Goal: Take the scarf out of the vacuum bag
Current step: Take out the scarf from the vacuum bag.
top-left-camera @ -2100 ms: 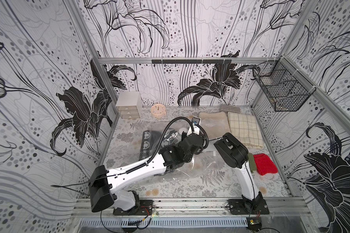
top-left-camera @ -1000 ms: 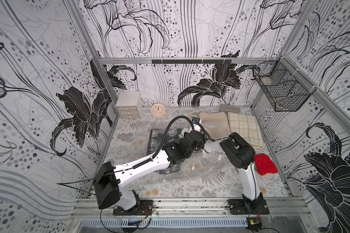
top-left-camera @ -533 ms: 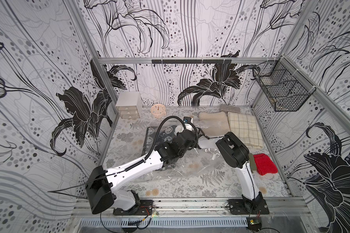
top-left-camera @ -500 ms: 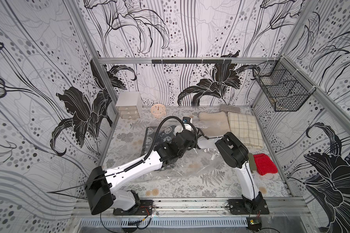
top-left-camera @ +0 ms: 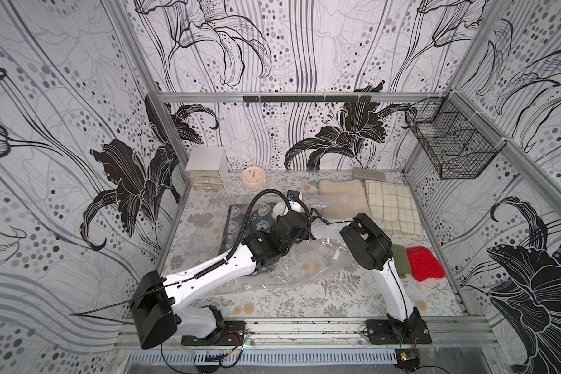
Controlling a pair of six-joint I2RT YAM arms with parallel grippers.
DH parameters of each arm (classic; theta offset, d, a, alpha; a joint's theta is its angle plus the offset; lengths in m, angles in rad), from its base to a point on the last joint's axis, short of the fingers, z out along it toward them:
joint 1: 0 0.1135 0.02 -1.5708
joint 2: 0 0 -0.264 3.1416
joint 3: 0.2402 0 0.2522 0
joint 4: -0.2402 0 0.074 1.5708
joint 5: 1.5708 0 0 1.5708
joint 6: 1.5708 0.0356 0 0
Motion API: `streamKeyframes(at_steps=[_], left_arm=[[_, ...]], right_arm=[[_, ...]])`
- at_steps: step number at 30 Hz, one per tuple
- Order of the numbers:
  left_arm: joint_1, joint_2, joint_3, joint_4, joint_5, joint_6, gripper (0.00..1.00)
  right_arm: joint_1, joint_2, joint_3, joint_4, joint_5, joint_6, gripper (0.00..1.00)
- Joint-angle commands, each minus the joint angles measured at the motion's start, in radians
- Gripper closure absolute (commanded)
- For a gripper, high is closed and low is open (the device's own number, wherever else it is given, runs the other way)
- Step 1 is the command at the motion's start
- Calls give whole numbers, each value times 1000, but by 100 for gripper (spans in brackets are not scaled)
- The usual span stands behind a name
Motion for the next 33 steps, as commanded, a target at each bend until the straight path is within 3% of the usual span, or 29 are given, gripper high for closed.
streamKeyframes(at_steps=[1, 8, 14, 33], left_arm=[[9, 13, -17, 5, 1, -13, 100], [9, 16, -17, 3, 4, -18, 100], [8, 12, -19, -3, 1, -20, 100], [13, 28, -18, -3, 11, -28, 100]], right_arm=[[7, -28, -44, -92, 2, -50, 100], [-25, -46, -129, 51, -95, 12, 100], [-54, -103, -177, 57, -105, -9, 100], [-103, -178, -248, -114, 32, -111, 100]])
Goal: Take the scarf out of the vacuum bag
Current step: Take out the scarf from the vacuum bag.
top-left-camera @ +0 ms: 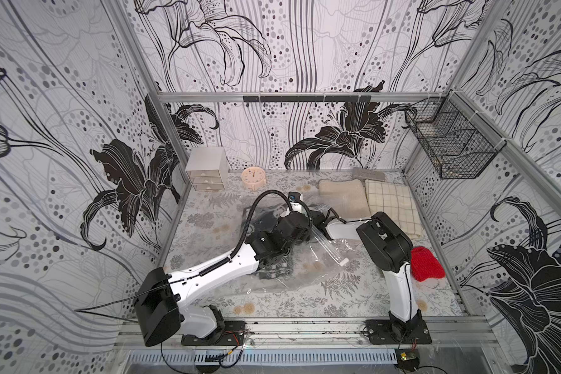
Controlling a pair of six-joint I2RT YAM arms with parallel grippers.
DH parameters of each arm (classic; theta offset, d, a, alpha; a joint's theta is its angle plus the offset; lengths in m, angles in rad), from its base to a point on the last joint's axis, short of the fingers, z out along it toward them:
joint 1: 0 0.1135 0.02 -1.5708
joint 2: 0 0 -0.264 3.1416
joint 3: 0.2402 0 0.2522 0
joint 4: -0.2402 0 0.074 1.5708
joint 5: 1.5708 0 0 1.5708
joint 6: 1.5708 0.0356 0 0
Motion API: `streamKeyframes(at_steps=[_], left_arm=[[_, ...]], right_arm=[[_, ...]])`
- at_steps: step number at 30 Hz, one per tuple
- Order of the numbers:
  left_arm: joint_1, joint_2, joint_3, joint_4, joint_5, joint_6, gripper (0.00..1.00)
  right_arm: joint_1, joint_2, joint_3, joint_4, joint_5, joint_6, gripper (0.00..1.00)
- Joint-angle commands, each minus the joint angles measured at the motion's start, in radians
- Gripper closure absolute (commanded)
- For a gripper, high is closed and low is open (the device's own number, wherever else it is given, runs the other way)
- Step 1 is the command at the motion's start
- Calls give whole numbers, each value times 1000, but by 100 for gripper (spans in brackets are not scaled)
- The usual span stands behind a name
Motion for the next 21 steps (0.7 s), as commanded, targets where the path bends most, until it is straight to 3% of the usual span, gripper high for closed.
streamKeyframes(at_steps=[1, 14, 21], left_arm=[[14, -4, -23, -1, 4, -17, 100], [29, -68, -53, -30, -8, -18, 100], [31, -83, -63, -33, -16, -20, 100]], right_arm=[[-1, 1, 2, -87, 74, -22, 100], [85, 189, 244, -135, 36, 18, 100], [93, 219, 271, -114, 27, 50, 100]])
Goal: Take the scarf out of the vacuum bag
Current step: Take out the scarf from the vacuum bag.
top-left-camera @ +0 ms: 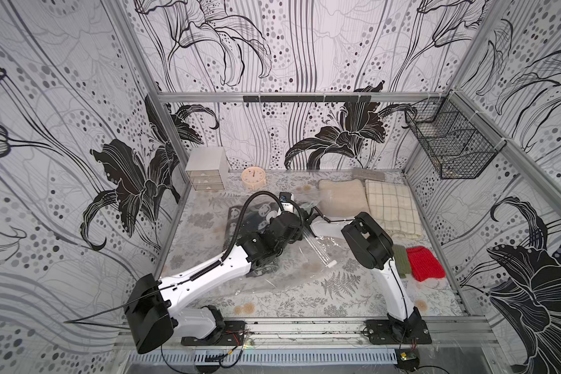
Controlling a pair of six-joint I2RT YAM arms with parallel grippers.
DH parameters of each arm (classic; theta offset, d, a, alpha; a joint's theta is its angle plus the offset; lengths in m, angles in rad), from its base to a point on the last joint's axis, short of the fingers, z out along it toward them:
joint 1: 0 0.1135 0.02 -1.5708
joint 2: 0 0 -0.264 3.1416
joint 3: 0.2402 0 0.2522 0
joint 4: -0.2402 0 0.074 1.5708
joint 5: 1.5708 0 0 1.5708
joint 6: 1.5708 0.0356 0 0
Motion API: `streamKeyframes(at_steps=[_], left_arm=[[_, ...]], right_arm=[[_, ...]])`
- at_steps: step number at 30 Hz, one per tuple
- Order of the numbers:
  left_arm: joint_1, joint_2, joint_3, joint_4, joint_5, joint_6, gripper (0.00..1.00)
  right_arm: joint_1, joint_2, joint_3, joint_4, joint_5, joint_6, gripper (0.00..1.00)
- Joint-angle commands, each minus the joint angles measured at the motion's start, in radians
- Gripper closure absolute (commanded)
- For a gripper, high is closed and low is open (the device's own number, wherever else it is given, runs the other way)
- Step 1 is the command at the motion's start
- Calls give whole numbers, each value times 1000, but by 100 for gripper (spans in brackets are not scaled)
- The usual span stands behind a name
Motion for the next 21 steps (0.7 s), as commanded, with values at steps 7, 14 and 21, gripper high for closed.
streamKeyframes(at_steps=[7, 14, 21], left_arm=[[8, 1, -22, 8, -8, -8, 100], [12, 35, -36, 31, -2, -20, 100], [13, 44, -30, 38, 8, -21, 100]], right_arm=[[7, 39, -13, -45, -28, 2, 100], [-6, -40, -100, -34, -17, -27, 100], [-46, -122, -200, -3, -6, -40, 100]])
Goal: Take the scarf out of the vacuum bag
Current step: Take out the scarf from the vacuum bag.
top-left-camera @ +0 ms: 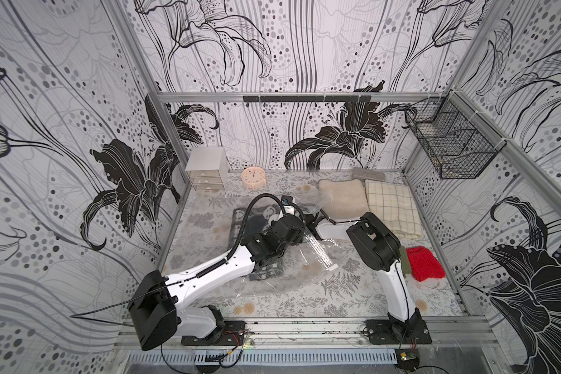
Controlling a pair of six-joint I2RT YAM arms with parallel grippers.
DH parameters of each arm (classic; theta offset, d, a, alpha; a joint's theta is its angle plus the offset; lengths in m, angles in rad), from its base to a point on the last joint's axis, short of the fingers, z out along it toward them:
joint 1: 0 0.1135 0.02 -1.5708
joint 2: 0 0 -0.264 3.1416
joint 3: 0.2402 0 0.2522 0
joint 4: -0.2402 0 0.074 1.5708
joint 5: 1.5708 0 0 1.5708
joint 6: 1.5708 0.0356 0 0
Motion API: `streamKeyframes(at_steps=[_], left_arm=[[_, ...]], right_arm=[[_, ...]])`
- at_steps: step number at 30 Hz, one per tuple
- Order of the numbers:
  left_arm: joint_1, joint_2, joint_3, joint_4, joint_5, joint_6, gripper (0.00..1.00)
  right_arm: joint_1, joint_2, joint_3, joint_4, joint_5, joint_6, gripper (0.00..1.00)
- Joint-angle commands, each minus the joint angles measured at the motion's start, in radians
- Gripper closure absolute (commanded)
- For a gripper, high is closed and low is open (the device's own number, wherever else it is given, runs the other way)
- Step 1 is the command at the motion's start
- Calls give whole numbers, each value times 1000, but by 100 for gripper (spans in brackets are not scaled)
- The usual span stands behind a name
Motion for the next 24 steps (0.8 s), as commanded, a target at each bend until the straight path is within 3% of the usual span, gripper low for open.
streamKeyframes(at_steps=[1, 17, 24], left_arm=[[4, 12, -3, 31, 2, -10, 100], [4, 40, 13, 20, 30, -12, 100], [5, 37, 0, 24, 29, -30, 100]], right_arm=[[-27, -43, -58, -53, 20, -30, 100], [-80, -139, -200, -101, 78, -106, 100], [-76, -111, -192, -99, 86, -100, 100]])
